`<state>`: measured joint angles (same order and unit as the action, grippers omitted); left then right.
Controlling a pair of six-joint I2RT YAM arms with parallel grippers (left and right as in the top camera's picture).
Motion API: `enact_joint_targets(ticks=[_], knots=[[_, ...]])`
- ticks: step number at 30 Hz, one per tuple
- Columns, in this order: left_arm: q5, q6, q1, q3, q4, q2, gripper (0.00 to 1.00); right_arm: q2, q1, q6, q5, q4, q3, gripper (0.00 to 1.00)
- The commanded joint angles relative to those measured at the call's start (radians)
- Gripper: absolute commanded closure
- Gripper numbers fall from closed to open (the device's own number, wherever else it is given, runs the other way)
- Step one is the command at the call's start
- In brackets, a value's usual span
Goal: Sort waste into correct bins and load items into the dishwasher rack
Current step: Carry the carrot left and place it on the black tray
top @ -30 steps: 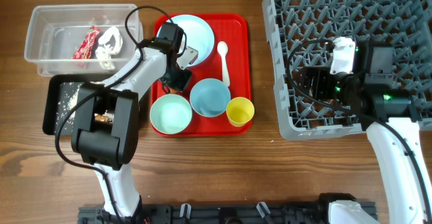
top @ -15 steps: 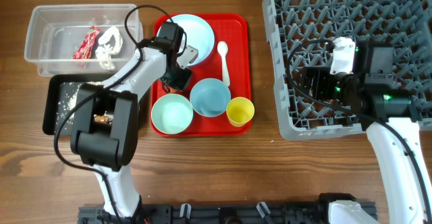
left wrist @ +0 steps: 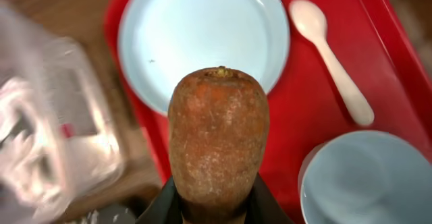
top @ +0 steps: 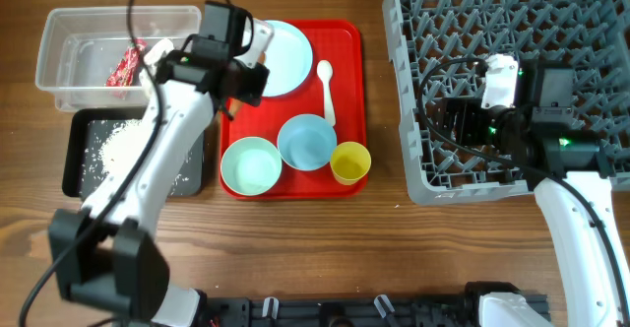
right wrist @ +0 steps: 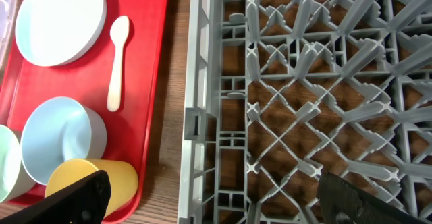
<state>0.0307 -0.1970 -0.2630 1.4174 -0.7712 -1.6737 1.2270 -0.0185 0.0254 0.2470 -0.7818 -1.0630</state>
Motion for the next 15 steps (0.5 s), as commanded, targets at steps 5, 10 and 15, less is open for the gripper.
enact_joint_targets(ticks=[5, 10, 15], knots=[[0.259, 0.594, 0.168, 0.017, -0.225, 0.187, 0.89, 0.011, 0.005, 0.004, 0.017, -0.007, -0.015, 0.00], [0.253, 0.678, 0.343, 0.008, -0.288, 0.188, 0.86, 0.011, 0.005, 0.005, 0.017, -0.005, -0.015, 0.00], [0.204, 0.688, 0.470, -0.041, -0.231, 0.136, 0.93, 0.011, 0.005, 0.004, 0.017, -0.005, -0.015, 0.00]])
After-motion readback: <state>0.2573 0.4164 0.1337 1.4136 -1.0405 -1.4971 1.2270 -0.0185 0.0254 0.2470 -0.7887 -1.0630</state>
